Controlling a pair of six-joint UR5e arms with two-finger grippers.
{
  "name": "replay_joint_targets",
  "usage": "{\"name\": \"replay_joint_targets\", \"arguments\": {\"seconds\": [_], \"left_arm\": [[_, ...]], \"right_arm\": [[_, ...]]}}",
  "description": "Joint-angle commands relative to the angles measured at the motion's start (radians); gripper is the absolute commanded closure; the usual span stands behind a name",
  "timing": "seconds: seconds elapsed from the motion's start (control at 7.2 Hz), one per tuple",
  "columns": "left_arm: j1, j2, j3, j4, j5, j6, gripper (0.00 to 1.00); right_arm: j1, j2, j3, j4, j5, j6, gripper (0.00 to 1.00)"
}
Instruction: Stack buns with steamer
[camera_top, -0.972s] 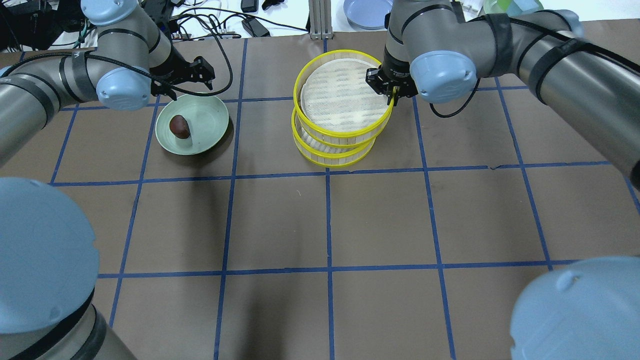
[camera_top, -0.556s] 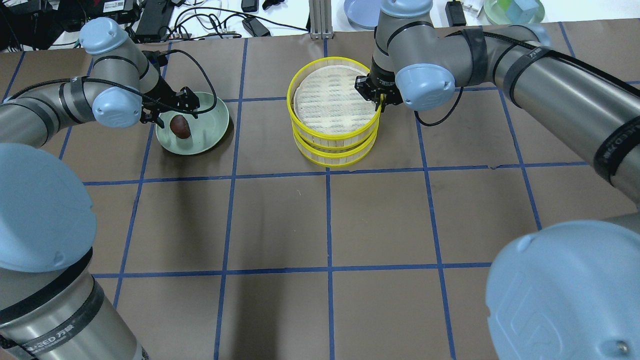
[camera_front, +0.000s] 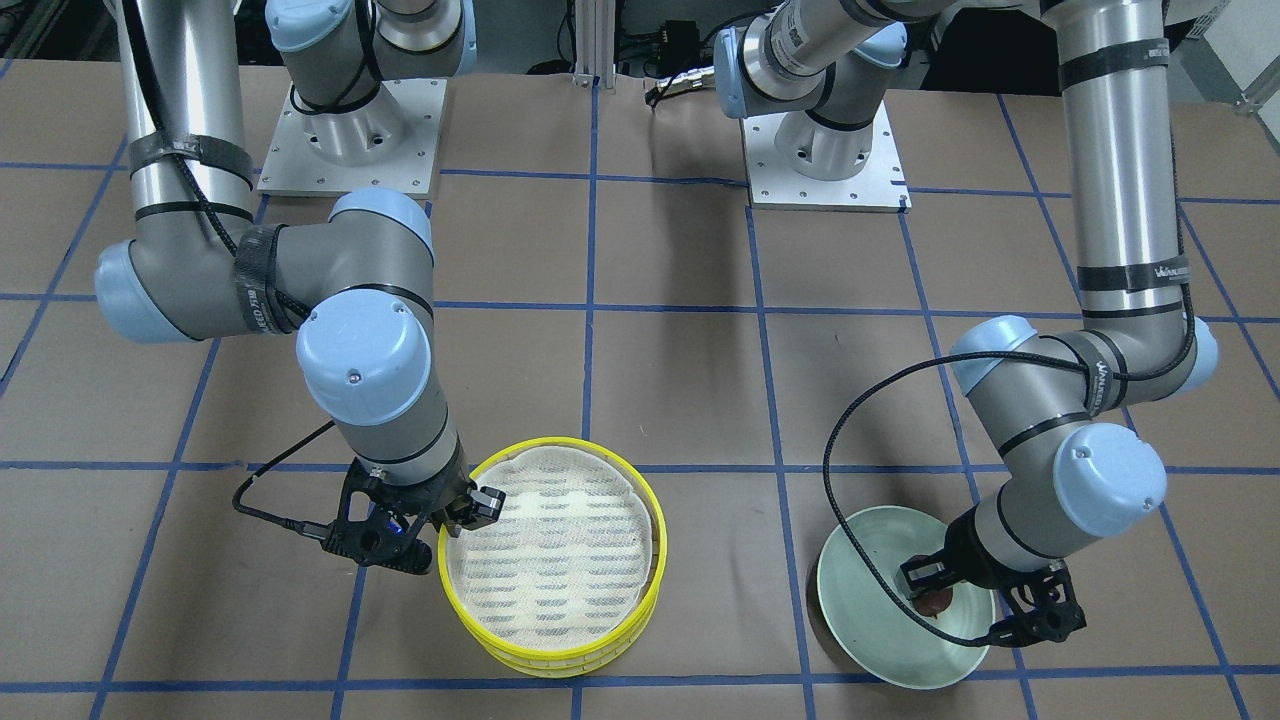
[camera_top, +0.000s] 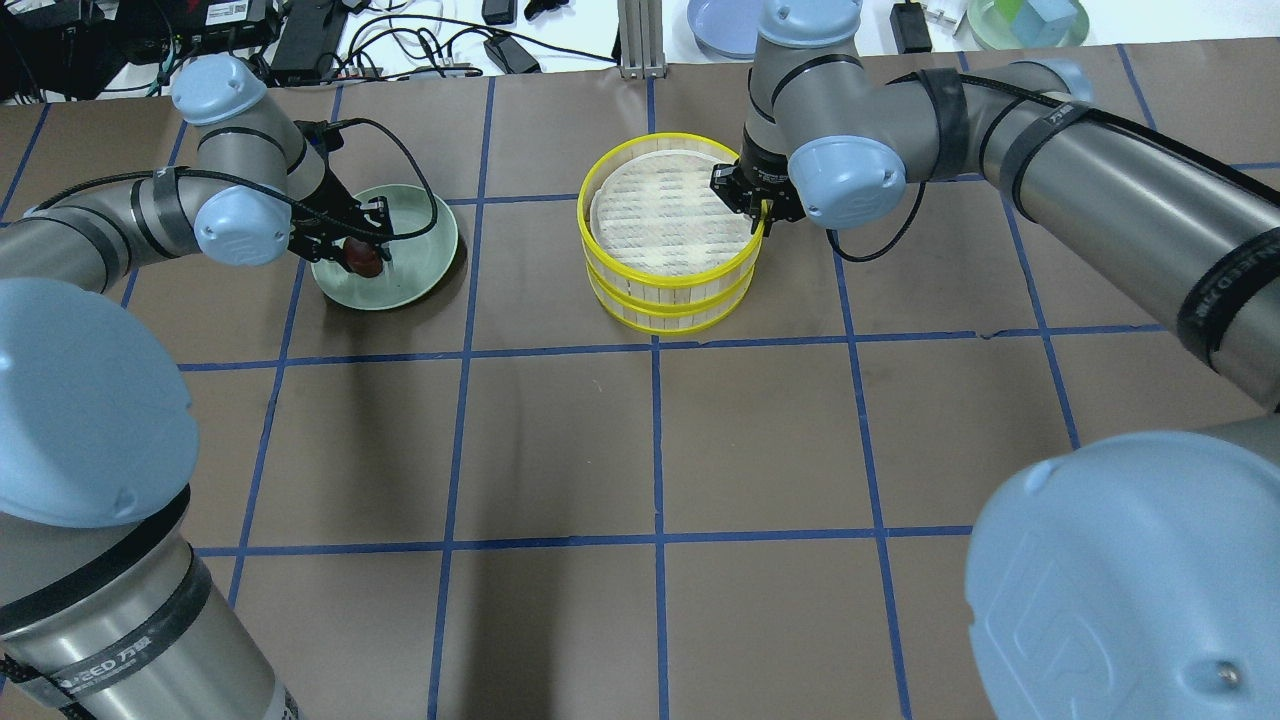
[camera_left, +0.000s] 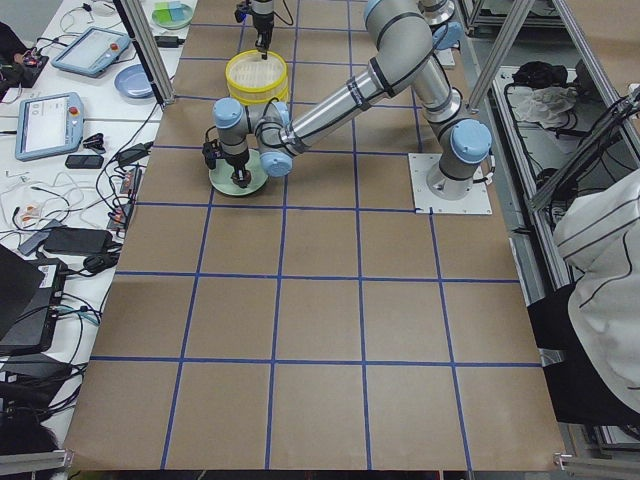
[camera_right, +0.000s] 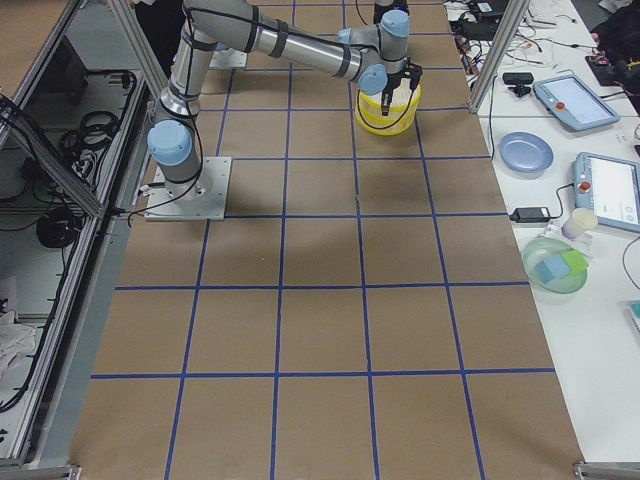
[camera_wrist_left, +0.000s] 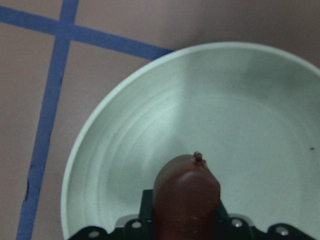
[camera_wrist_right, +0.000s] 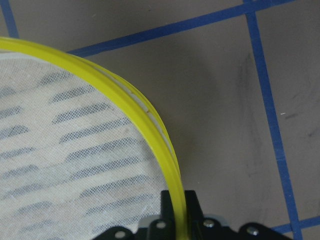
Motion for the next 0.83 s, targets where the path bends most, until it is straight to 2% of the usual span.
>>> {"name": "replay_joint_targets", "arguments": {"seconds": [0.0,0.14,0.28,0.42,0.56,0.69], "left_arm": [[-0.013,0.056,0.028,-0.005,-0.081,-0.119,1.0],[-0.056,0.092,0.039,-0.004,-0.116,-0.211,1.0],[-0.12,0.121,0.056,0.007,-0.153,-0.326,1.0],[-0.168,0.12,0.078,0.007,-0.222,-0.453,1.0],[-0.211,0.124,0.082,0.033,-0.291,-0.588,1.0],[-0.263,0.114,0.08,0.101,-0.327,-0.668,1.0]], "right_arm": [[0.0,0.0,0.001,0.001,-0.003,0.001,0.55],[0.0,-0.004,0.001,-0.002,-0.003,0.001,0.14],[-0.003,-0.026,-0.013,0.003,-0.002,-0.011,0.0],[-0.018,-0.076,-0.014,0.041,0.004,-0.07,0.0],[-0.046,-0.149,-0.013,0.135,-0.005,-0.141,0.0],[-0.102,-0.238,-0.011,0.255,0.004,-0.295,0.0]]}}
